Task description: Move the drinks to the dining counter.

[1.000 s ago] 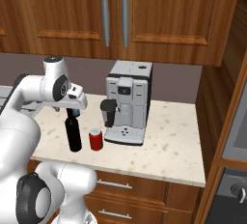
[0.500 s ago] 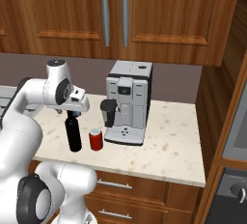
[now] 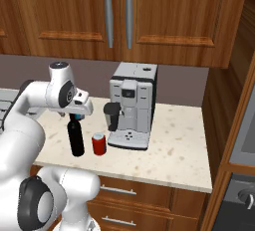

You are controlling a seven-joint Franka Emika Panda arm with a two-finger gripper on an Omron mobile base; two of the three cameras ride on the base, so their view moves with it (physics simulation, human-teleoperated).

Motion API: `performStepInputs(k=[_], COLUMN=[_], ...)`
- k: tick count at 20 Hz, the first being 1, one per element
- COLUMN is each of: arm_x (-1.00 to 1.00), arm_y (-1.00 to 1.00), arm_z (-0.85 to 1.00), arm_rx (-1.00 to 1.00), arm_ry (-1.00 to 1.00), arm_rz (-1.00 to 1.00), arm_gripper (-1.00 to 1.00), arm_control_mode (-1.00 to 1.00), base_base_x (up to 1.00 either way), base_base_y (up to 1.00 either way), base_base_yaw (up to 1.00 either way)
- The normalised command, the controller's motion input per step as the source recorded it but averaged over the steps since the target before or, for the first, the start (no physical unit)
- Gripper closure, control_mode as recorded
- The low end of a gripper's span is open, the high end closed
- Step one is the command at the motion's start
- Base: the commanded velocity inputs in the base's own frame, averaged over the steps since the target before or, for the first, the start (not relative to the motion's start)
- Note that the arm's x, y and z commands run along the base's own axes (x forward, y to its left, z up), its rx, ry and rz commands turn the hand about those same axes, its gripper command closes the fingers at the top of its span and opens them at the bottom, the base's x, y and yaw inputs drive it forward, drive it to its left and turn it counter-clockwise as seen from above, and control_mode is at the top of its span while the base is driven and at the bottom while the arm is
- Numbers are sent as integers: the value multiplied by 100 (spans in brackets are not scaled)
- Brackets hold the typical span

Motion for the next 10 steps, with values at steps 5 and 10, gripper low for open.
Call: performStepInputs(k=[5, 10], arm_x=[4, 4], arm_y=[0, 0], arm_z=[-2, -4], arm_rx=[0, 0], arm_ry=[0, 0], arm_rz=[0, 0], arm_gripper=[-100, -100], arm_control_mode=[-100, -100], base_base_x=[0, 0], base_base_y=[0, 0], base_base_yaw=[0, 0])
